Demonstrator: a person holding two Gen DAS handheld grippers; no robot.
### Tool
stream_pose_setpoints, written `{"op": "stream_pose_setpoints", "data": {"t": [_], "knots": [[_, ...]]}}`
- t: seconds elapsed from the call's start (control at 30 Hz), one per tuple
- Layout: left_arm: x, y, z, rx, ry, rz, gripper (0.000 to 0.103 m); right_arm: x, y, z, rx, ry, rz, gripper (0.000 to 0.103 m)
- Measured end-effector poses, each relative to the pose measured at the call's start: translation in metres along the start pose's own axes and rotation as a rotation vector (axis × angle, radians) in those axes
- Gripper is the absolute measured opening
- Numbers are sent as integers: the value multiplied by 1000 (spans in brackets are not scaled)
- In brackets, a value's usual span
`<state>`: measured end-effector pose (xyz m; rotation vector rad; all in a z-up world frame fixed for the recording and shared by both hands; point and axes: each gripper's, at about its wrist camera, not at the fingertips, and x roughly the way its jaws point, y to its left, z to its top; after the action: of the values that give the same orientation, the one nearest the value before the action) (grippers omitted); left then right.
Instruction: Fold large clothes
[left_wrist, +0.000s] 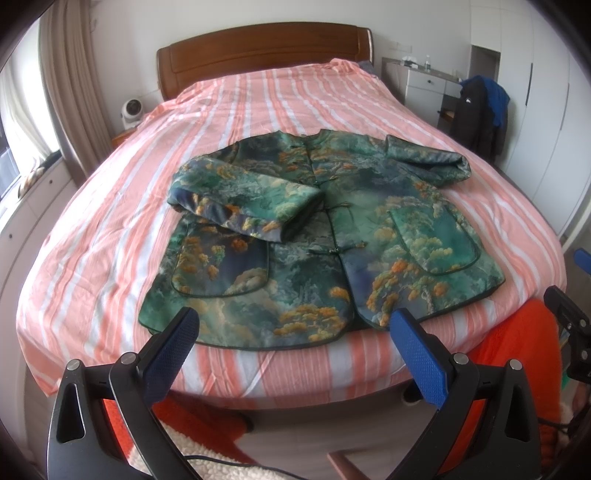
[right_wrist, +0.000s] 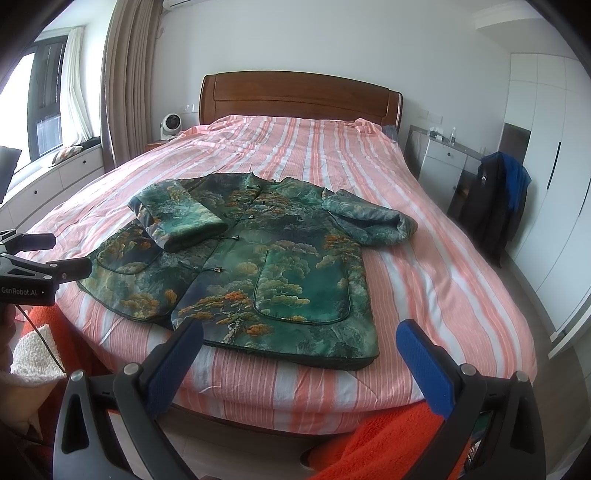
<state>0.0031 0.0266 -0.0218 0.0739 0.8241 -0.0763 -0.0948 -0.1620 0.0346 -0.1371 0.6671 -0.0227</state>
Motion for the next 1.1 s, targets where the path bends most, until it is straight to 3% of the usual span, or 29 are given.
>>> {"op": "stream_pose_setpoints", "data": {"t": [0.63, 0.7, 0.77, 0.87, 0.93, 1.1], "knots": [[8, 6, -5, -12, 21, -21, 103, 3, 4, -3, -9, 8, 23, 103], [17, 32, -1, -85, 52, -123, 103, 4, 1, -3, -18, 7, 33, 103], [31, 79, 3, -218, 63, -151, 103, 8, -14, -4, 0, 2, 41, 103], [63, 142, 2, -309, 110, -113, 103, 22, -55, -6, 85, 14, 25, 103], [94, 173, -5, -318, 177, -137, 103, 40, -85, -8, 139, 42, 38, 103], [165, 211, -18, -310, 313, -44, 102, 131, -149, -24, 335, 268, 173, 103]]}}
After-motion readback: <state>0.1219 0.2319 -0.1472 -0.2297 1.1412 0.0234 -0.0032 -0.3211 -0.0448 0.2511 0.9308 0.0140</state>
